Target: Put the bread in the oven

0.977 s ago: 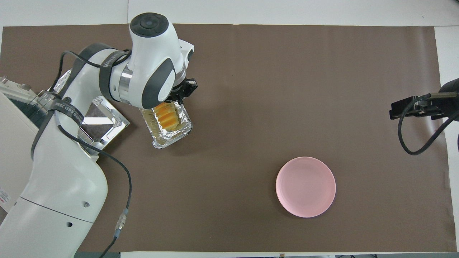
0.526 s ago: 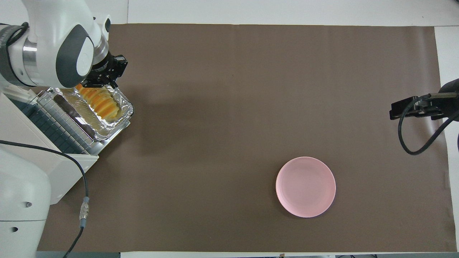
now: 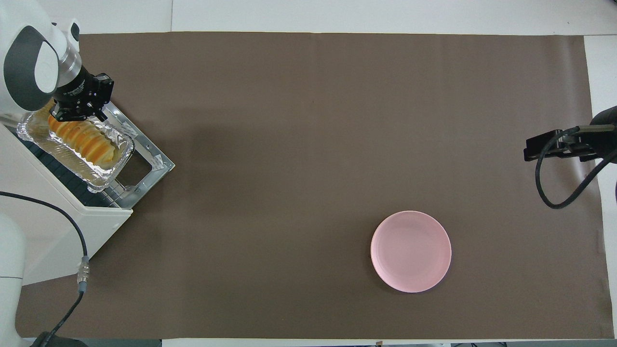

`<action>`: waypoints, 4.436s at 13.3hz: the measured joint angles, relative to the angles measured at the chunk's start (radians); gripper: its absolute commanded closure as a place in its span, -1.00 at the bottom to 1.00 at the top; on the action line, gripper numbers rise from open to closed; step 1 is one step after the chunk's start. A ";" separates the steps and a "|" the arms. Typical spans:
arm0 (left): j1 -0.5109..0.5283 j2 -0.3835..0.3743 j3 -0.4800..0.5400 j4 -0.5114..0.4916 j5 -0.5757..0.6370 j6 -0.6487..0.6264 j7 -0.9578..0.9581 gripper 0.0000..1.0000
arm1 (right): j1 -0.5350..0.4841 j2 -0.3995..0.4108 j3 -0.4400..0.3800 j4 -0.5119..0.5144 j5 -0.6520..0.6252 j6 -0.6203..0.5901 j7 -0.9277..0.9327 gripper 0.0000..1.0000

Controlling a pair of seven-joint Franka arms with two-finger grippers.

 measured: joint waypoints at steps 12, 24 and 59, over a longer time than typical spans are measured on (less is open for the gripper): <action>0.022 -0.092 0.000 -0.227 0.012 0.065 0.044 1.00 | 0.000 0.000 0.000 0.000 0.000 -0.001 0.000 -1.00; 0.018 -0.128 -0.001 -0.298 0.058 0.065 0.104 0.25 | 0.000 0.000 0.000 0.000 0.000 -0.001 0.000 -1.00; 0.228 -0.504 -0.375 -0.275 0.044 -0.197 0.639 -1.00 | 0.000 0.000 0.000 0.000 0.000 -0.001 0.000 -1.00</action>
